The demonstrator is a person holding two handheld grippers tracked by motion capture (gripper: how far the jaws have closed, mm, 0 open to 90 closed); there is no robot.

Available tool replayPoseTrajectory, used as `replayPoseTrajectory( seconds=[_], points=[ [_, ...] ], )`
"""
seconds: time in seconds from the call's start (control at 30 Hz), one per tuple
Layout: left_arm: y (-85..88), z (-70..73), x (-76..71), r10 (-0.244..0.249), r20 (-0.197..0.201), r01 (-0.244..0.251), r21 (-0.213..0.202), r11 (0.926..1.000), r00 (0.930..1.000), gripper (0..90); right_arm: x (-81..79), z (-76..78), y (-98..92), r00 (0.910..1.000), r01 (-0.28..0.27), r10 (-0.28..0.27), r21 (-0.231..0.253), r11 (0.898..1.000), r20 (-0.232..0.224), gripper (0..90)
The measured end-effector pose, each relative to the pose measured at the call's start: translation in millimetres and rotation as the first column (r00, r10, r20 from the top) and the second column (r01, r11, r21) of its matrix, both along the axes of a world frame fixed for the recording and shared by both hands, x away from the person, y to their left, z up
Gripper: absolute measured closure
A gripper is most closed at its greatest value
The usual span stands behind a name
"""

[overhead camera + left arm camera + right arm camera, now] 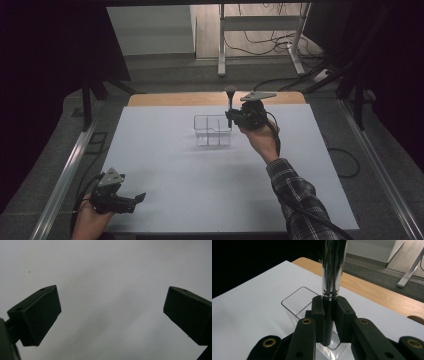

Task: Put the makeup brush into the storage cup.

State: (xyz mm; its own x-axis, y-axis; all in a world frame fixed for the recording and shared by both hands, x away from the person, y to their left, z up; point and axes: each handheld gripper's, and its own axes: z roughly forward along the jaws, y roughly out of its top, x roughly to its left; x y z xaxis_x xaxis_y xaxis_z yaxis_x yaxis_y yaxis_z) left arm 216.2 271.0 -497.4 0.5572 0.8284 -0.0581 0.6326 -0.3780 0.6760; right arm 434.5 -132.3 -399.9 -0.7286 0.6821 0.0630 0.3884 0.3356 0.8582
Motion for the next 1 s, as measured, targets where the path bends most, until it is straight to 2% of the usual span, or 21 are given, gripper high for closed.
replayPoseTrajectory(
  seconds=[0.63, 1.0],
  points=[
    [-0.2, 0.1, 0.0, -0.002, 0.000, 0.002, 0.003, 1.0000, 1.0000, 1.7, 18.5, -4.4, 9.4, 0.9995, 0.030, -0.030, -0.005, 1.000, 0.008, 78.0],
    [0.2, 0.4, -0.1, -0.003, 0.001, 0.003, 0.003, 1.0000, 1.0000, 1.7, 21.5, -17.6, 16.6, 0.9996, 0.029, -0.029, -0.024, 0.999, -0.007, 78.0]
  ],
)
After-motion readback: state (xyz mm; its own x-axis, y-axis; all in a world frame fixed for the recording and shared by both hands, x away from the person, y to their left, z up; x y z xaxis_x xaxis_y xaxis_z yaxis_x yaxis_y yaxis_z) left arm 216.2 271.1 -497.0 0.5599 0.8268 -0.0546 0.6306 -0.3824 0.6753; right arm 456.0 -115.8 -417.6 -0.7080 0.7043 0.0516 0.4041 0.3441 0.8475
